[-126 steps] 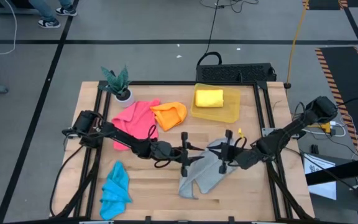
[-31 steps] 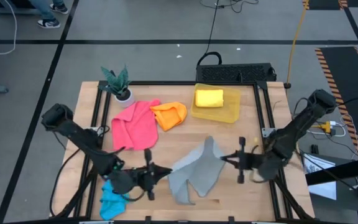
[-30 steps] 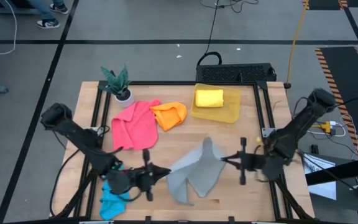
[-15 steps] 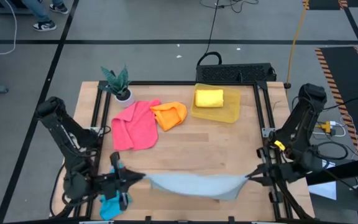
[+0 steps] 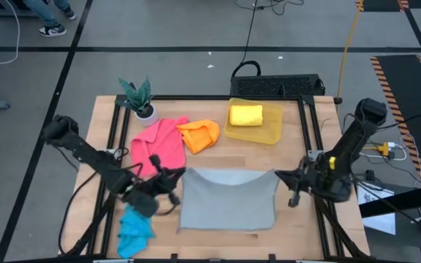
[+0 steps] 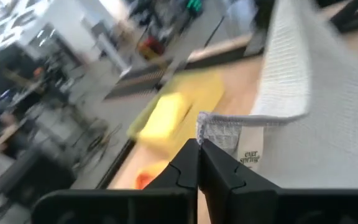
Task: Fold microfiber towels
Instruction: Fold the gray kitchen towel
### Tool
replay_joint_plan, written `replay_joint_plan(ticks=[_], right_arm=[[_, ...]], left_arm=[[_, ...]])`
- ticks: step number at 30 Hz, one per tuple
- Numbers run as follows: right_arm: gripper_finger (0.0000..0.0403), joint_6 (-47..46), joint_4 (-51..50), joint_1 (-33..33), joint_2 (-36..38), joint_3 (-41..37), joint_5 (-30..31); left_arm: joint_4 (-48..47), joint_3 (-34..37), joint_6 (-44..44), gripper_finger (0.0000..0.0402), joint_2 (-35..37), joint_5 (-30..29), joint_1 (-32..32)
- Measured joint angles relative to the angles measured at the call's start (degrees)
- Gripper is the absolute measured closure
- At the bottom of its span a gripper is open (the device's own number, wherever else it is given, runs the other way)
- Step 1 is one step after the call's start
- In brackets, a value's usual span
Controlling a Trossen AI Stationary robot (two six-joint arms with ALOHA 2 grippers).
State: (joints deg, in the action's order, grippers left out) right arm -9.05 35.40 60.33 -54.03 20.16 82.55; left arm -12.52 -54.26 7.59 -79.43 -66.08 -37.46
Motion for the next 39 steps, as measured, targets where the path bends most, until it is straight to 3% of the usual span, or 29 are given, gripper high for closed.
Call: replay_joint_plan(ticks=[5,11,18,21,29,34,39], right_arm=[[0.0403,-7.6,3.5,-7.0,2.2,-10.8,-3.2],[0.0403,-9.0,7.9,-12.1,3.5,-18.7,-5.7],[0.0403,-10.7,-3.6,-15.0,1.8,-16.0,-15.3],[0.0403,-14.7,-9.3,-16.2,1.2,-14.7,-15.7],[0.0403,-27.4,-24.9,-23.9,-0.2,-14.8,-27.2],[0.0403,-26.5,-27.6,-29.3,-1.3,-14.8,-34.4],[0.0401,-19.3,-24.7,-33.3,-1.5,-14.8,-34.8]], left_arm=[[1.4,4.7,0.5,0.0397,-0.1,0.0,4.9],[7.3,10.9,2.2,0.0396,-0.1,0.8,8.9],[14.0,16.2,1.7,0.0394,-0.1,2.1,8.0],[14.1,16.9,1.7,0.0398,-0.1,2.1,7.7],[13.7,19.5,1.7,0.0398,-0.1,6.5,12.1],[14.5,22.7,1.7,0.0391,-0.1,10.0,15.4],[17.2,25.1,0.4,0.0396,-0.1,11.2,17.1]])
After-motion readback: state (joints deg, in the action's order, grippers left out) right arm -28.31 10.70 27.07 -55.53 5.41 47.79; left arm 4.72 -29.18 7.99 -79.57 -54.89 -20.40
